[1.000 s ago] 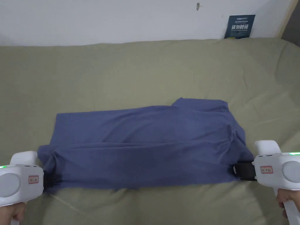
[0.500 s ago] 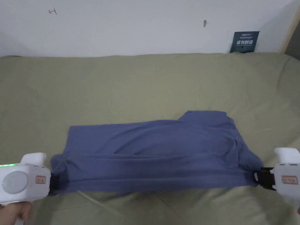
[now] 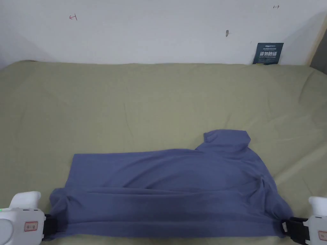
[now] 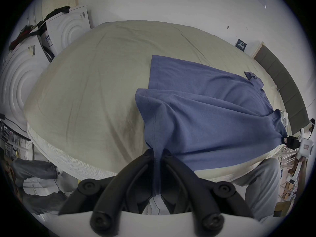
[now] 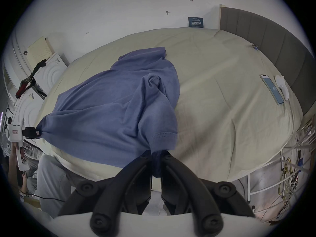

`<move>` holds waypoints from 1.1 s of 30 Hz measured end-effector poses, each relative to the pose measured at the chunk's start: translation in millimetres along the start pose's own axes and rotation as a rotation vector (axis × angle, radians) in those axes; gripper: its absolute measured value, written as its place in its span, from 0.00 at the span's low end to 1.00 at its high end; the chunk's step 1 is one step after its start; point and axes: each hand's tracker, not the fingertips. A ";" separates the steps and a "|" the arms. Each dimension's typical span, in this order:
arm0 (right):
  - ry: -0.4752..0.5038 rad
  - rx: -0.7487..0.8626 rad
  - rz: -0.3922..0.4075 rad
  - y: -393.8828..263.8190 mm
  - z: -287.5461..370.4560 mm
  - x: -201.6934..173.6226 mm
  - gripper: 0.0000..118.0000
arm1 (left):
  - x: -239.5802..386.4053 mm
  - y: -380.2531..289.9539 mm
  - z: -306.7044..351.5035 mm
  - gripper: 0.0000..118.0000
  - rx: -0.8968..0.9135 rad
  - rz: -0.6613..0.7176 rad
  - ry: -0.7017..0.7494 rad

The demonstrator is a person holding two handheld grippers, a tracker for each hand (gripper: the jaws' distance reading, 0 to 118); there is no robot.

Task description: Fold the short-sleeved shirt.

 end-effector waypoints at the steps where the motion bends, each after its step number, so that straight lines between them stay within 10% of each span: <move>1: 0.001 0.007 -0.008 0.8 -1.3 1.1 0.10 | -2.2 0.2 -1.4 0.05 0.007 0.015 -0.010; 3: -0.028 -0.005 -0.026 2.2 -1.4 1.5 0.54 | -2.8 -0.9 -1.0 0.15 0.034 0.043 -0.031; 4: -0.064 -0.027 -0.029 3.2 -1.3 3.3 0.88 | -5.7 -0.4 0.5 0.37 0.033 0.041 -0.026; 5: -0.055 -0.017 -0.024 2.3 0.7 4.3 0.98 | -7.3 0.7 2.2 0.77 0.038 0.044 -0.017; 6: -0.046 0.055 -0.010 7.2 17.1 3.2 0.94 | -4.4 -1.0 5.8 0.98 0.051 0.042 0.010; 11: -0.073 0.134 0.027 16.4 31.8 -14.6 0.95 | 13.8 1.6 44.7 1.00 0.208 0.008 0.025; 15: -0.049 0.282 0.089 24.2 39.4 -50.0 0.65 | 46.2 12.4 58.0 0.71 0.335 -0.025 -0.025; 16: -0.055 0.307 0.118 27.4 39.3 -61.1 0.49 | 55.7 15.4 59.2 0.53 0.355 -0.036 -0.033; 17: -0.063 0.345 0.145 29.3 38.5 -70.8 0.19 | 64.2 17.5 59.3 0.06 0.378 -0.044 -0.035; 18: -0.066 0.385 0.176 32.0 36.6 -81.8 0.03 | 69.7 23.3 53.7 0.00 0.409 -0.054 -0.034; 33: -0.078 0.363 0.154 102.9 -44.8 -95.7 0.02 | 31.3 141.6 -68.3 0.00 0.200 0.035 0.051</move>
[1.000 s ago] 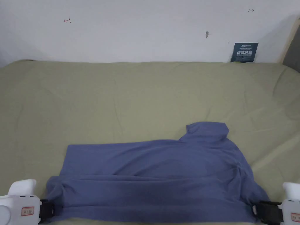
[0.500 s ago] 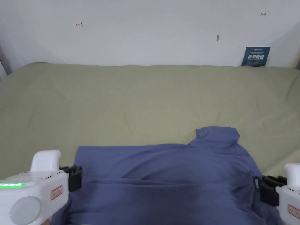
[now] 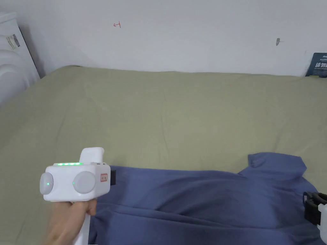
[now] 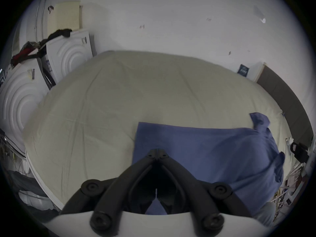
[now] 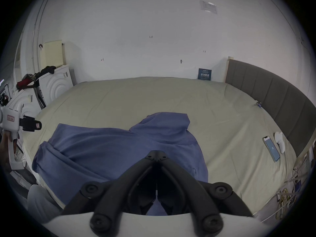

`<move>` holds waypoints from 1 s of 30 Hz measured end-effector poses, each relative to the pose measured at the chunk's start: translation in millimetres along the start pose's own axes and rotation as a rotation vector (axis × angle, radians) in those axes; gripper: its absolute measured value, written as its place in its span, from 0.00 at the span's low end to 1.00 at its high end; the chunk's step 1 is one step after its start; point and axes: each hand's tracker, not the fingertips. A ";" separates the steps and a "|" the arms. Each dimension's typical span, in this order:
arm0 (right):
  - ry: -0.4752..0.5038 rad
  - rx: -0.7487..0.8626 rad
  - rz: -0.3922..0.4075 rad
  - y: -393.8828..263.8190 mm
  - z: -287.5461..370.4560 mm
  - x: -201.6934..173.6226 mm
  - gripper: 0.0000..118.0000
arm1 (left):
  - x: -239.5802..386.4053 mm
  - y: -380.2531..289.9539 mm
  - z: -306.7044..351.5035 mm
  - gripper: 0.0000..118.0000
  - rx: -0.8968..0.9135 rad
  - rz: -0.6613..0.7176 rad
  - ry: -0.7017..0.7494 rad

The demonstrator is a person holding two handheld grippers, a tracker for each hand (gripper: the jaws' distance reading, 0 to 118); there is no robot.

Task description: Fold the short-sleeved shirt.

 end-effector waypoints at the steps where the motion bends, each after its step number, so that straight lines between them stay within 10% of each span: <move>1: -0.002 -0.010 0.001 1.1 -9.5 2.7 0.02 | -1.2 7.6 -12.6 0.00 -0.009 0.002 0.002; 3: -0.007 -0.039 -0.002 3.0 -25.8 8.5 0.02 | -6.2 20.9 -33.4 0.23 -0.031 0.003 0.018; 5: 0.000 -0.075 -0.013 4.8 -39.8 14.9 0.02 | 3.5 29.2 -48.9 0.91 -0.082 -0.026 0.059; 6: -0.005 -0.074 -0.019 4.8 -45.2 18.5 0.02 | 5.4 31.5 -60.8 1.00 -0.124 -0.024 0.077; 13: -0.023 -0.143 -0.029 5.8 -69.3 42.8 0.02 | 23.1 40.3 -101.8 0.99 -0.212 -0.087 0.094; 16: -0.028 -0.177 -0.032 9.9 -74.0 50.0 0.02 | 23.9 39.9 -95.1 0.76 -0.192 -0.081 0.069; 19: -0.044 -0.203 -0.044 20.9 -83.9 65.0 0.02 | 28.8 39.9 -81.8 0.01 -0.135 -0.089 0.028; 25: -0.061 -0.246 -0.066 50.0 -111.0 94.2 0.03 | 17.9 41.2 -96.4 0.01 -0.163 -0.072 0.018; 26: -0.067 -0.261 -0.072 53.9 -116.9 99.3 0.15 | 16.1 42.5 -97.6 0.01 -0.167 -0.062 0.015; 29: -0.036 -0.397 -0.099 60.2 -144.7 111.4 1.00 | 25.9 38.2 -88.6 0.01 -0.161 -0.073 0.022; 30: -0.037 -0.339 -0.092 69.7 -147.1 112.2 0.95 | 26.9 38.0 -88.0 0.01 -0.164 -0.080 0.022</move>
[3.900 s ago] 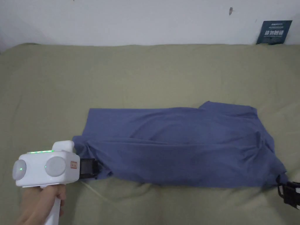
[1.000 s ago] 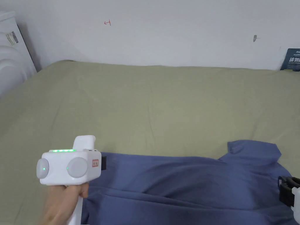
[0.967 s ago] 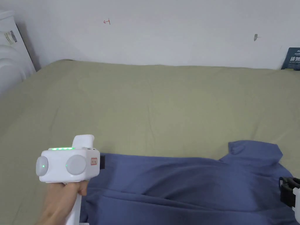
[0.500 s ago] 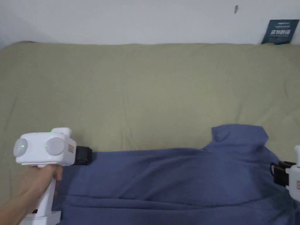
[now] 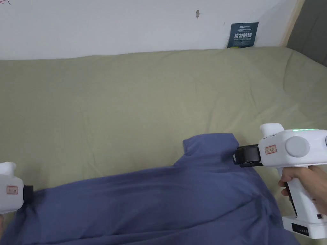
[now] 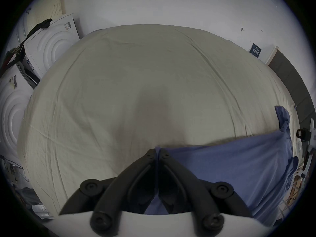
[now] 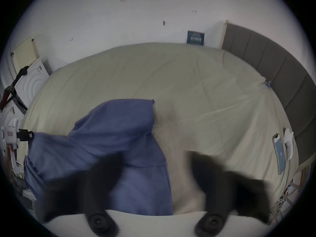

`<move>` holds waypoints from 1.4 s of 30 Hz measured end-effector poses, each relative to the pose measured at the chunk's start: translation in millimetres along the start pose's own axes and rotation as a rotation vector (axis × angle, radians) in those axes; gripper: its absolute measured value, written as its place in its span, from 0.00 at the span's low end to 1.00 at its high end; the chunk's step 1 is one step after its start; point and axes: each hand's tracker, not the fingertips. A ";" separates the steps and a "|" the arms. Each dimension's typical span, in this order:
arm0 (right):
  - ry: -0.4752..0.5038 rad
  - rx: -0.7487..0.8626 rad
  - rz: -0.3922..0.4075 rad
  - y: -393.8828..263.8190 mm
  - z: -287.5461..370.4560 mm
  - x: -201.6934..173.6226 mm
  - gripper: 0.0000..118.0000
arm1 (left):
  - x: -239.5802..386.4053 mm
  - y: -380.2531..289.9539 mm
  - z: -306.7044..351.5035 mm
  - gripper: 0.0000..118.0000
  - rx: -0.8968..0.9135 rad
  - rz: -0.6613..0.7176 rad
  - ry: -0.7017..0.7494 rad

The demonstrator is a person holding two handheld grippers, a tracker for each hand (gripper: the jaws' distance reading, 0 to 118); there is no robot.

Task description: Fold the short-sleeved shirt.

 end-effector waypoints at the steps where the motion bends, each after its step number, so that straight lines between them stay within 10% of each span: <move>1: 0.022 -0.082 0.016 4.4 -6.8 -2.6 0.93 | 0.4 -0.1 0.3 0.01 -0.002 -0.002 0.000; 9: -0.020 -0.165 0.083 -7.7 -53.7 -13.5 0.78 | 9.9 -3.5 4.2 0.01 -0.010 -0.019 0.006; 10: -0.022 -0.156 0.096 -7.9 -47.0 -14.9 0.67 | 8.1 -2.7 4.6 0.01 -0.013 -0.018 0.001; 12: -0.015 -0.117 0.124 -9.2 -22.6 -17.7 0.06 | 4.3 -1.8 5.9 0.01 -0.012 -0.019 -0.006; 13: 0.001 -0.100 0.099 -9.8 -14.1 -17.9 0.02 | 4.1 -3.0 7.7 0.01 -0.016 -0.019 -0.011; 42: 0.173 0.077 0.015 -183.3 191.7 4.7 0.02 | -56.7 -168.7 187.7 0.01 0.201 -0.056 -0.114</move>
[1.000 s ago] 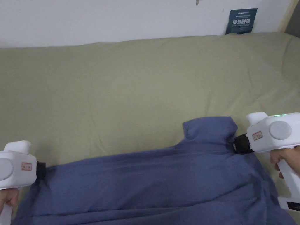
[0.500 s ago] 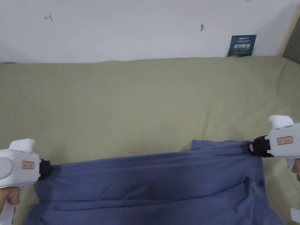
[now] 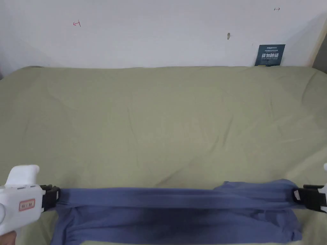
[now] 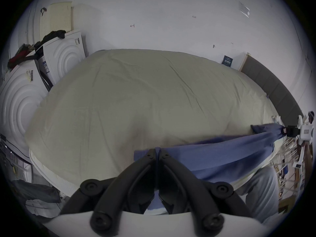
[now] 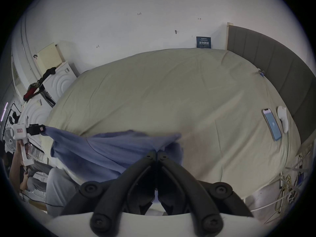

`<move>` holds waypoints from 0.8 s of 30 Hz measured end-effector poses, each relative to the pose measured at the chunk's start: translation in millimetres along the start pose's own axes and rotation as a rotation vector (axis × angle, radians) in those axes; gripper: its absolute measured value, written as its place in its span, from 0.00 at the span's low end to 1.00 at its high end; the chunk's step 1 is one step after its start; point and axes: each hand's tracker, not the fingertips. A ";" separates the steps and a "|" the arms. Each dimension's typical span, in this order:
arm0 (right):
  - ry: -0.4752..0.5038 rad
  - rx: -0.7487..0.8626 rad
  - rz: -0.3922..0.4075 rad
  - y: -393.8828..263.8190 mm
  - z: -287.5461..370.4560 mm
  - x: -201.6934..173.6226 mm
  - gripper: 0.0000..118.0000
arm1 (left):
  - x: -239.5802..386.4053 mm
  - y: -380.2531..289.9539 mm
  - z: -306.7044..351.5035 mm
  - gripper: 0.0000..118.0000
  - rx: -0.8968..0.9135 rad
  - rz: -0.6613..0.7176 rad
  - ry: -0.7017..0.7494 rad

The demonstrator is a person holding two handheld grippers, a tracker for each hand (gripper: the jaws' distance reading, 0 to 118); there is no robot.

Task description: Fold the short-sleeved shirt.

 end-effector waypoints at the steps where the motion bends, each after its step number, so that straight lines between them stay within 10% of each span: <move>1: -0.001 0.000 0.003 -11.3 0.4 -0.1 0.02 | 0.0 -11.2 1.6 0.01 0.022 -0.025 0.004; 11: -0.019 -0.090 -0.001 -64.3 -37.4 13.1 0.03 | -14.8 -74.6 -23.6 0.01 -0.060 0.033 -0.012; 13: -0.027 -0.074 -0.011 -64.0 -39.0 11.9 0.05 | -13.8 -78.4 -25.1 0.20 -0.038 0.057 0.010; 16: -0.090 -0.102 -0.015 -59.3 -33.4 5.0 1.00 | -15.9 -75.8 -19.9 1.00 -0.050 0.108 0.036; 24: -0.082 0.197 0.054 -26.3 27.0 -66.9 0.94 | 64.8 -33.9 66.3 1.00 0.263 0.021 0.021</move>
